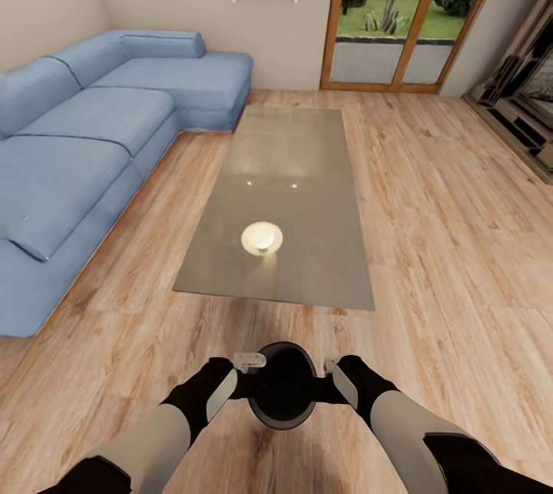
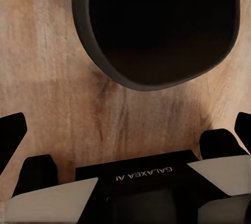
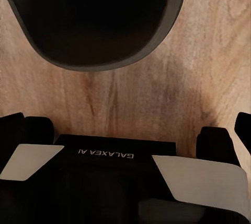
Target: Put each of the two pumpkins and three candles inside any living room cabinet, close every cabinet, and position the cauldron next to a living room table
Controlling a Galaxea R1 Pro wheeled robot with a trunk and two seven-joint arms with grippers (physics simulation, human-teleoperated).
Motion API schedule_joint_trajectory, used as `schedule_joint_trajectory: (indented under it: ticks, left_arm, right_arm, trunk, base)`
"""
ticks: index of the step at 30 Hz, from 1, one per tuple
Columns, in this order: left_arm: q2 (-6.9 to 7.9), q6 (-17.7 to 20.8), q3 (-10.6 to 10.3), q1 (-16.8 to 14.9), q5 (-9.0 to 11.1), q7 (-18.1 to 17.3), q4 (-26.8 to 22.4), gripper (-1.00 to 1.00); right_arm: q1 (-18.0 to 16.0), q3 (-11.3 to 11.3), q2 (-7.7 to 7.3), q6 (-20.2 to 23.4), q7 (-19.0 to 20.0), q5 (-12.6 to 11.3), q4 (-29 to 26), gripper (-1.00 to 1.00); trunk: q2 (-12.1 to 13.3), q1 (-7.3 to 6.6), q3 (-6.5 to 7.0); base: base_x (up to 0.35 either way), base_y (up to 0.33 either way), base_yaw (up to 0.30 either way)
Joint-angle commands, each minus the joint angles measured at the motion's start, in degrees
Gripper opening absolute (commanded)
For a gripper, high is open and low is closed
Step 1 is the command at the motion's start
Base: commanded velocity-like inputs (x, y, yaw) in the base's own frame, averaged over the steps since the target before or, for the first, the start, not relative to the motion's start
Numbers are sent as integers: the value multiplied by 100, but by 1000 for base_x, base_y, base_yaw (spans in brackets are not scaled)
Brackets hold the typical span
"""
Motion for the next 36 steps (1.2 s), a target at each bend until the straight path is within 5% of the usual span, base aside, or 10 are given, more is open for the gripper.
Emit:
schedule_joint_trajectory:
  ticks: [1, 21, 36]
  left_arm:
    - [6, 21, -41, -2, 64, 49, -9, 100]
    - [79, 21, -41, -2, 70, 56, 316, 100]
    - [351, -1, -40, -2, 77, 70, 814, 100]
  right_arm:
    - [0, -38, 2, 28, -1, -7, -10, 100]
    - [9, -32, -6, 27, -3, -7, -19, 100]
    - [9, -26, 2, 28, -44, 8, -3, 100]
  trunk:
    - [39, -23, 15]
    - [842, -462, 397]
    - [1443, -791, 800]
  base:
    - [0, 0, 0]
    - [0, 0, 0]
    - [0, 0, 0]
